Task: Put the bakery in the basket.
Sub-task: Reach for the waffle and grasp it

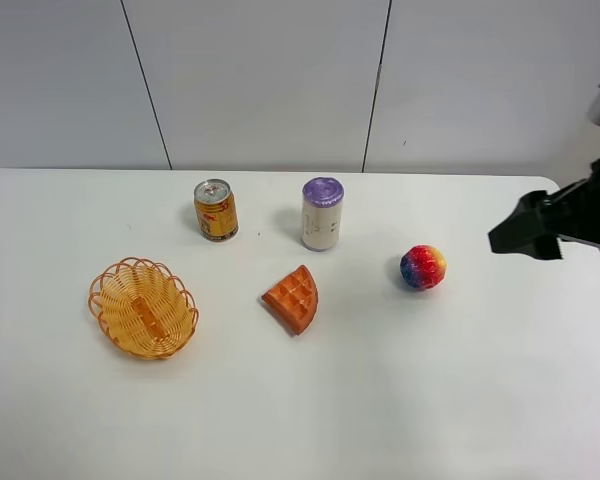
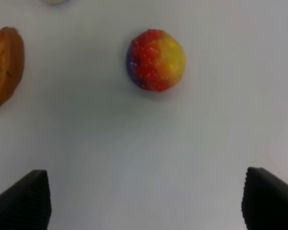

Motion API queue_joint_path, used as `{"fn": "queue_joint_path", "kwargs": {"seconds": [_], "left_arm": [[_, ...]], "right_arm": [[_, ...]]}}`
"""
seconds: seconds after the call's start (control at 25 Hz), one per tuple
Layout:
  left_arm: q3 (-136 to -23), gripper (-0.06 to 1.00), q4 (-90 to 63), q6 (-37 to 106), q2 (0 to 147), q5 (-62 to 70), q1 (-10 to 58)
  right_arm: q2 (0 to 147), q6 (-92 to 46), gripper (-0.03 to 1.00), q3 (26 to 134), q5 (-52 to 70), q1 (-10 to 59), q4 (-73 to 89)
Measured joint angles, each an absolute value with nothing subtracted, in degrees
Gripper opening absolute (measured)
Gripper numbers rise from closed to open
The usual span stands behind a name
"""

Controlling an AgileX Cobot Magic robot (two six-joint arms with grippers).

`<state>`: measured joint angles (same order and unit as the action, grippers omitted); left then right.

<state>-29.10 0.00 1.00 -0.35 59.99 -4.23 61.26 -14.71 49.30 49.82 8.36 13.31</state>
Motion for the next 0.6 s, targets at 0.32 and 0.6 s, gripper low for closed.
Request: {"fn": "queue_joint_path", "kwargs": {"seconds": [0.32, 0.6], "left_arm": [[-29.1, 0.99, 0.0, 1.0, -0.4, 60.0, -4.2], [-29.1, 0.99, 0.0, 1.0, -0.4, 60.0, -4.2]], "right_arm": [[80.0, -12.8, 0.79, 59.9, 47.3, 24.1, 12.0], [94.6, -10.8, 0.79, 69.8, 47.0, 31.9, 11.3]]}}
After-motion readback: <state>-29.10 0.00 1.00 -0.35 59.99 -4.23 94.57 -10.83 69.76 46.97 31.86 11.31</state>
